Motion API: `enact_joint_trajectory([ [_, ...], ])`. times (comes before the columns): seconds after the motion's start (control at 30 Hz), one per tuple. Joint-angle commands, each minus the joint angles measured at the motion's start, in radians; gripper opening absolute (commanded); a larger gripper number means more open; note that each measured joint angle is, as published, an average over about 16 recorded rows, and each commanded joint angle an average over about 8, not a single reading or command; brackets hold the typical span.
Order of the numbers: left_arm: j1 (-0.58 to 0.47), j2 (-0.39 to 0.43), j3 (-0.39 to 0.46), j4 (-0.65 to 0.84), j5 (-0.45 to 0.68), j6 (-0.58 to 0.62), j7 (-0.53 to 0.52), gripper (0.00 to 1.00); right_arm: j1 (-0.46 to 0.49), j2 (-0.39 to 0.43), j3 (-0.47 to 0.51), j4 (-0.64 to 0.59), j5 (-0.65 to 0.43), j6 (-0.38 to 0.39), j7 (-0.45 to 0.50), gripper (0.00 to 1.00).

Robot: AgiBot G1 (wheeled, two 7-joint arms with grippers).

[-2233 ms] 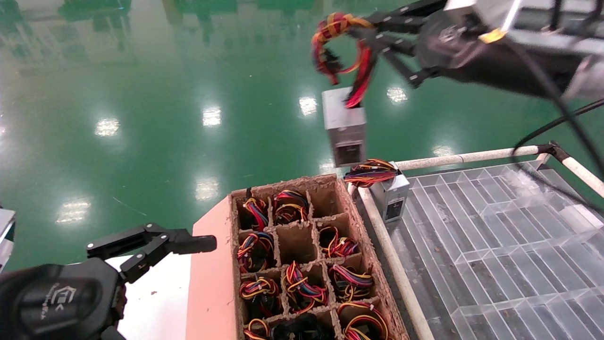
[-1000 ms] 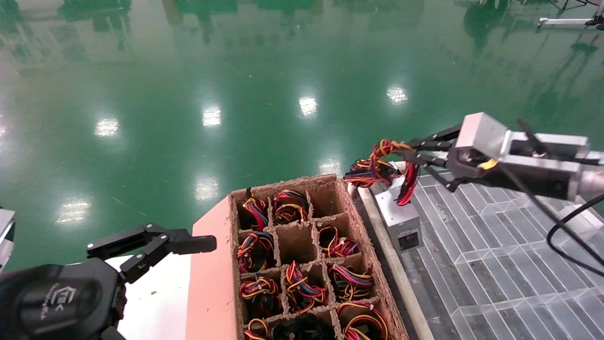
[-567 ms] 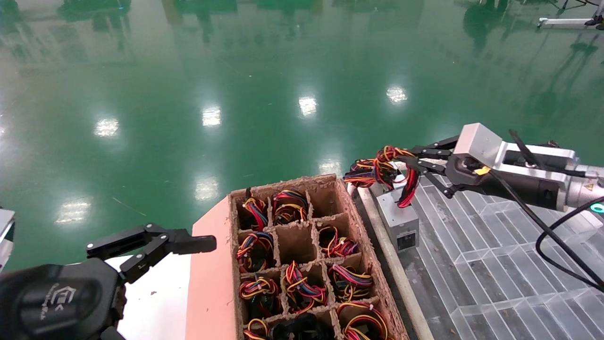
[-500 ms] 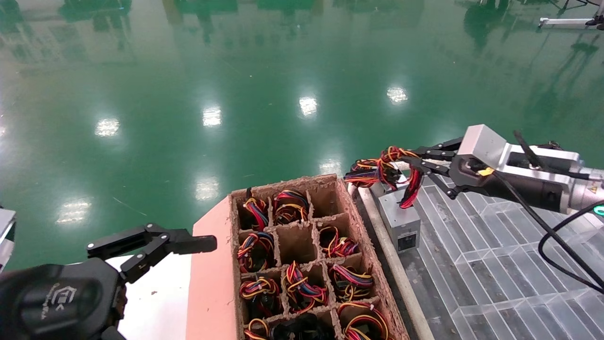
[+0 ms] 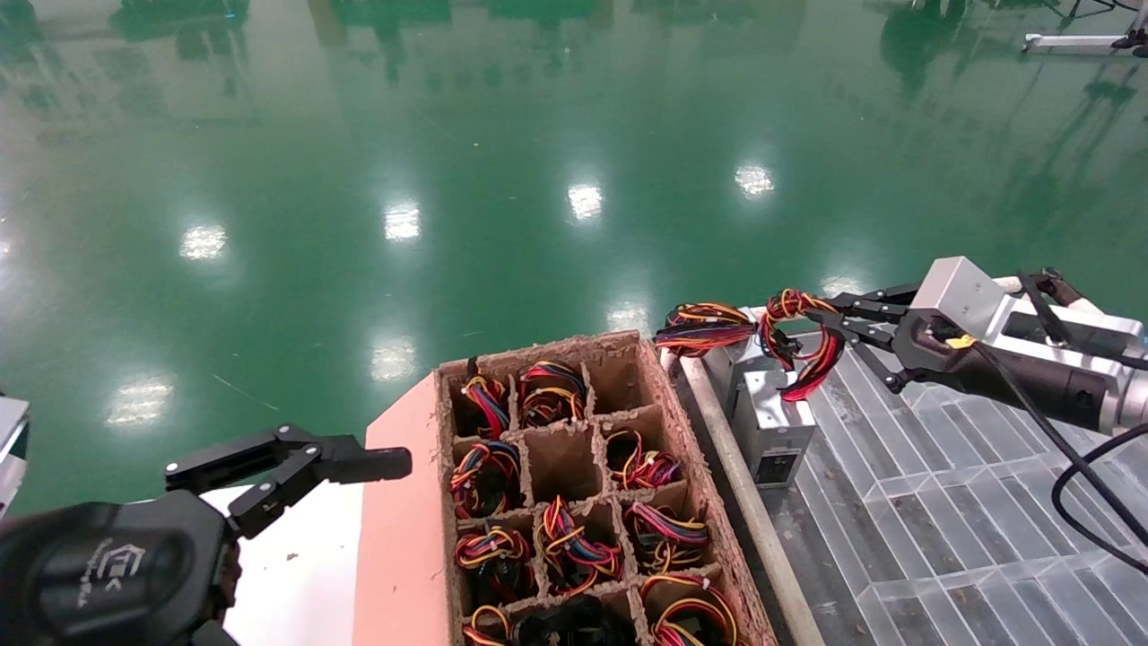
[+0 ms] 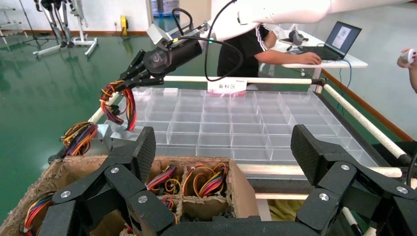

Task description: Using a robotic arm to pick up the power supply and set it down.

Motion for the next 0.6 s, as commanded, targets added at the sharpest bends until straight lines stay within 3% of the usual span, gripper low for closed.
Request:
enact_joint_trajectory([
  [0.03, 0.000, 0.000, 0.000, 0.000, 0.000, 0.000, 0.000, 1.00, 0.000, 0.000, 0.002, -0.008, 0.002, 0.003, -0.002, 1.00],
  [0.6, 0.000, 0.000, 0.000, 0.000, 0.000, 0.000, 0.000, 1.00, 0.019, 0.007, 0.001, 0.009, 0.004, -0.031, 0.033, 1.00],
])
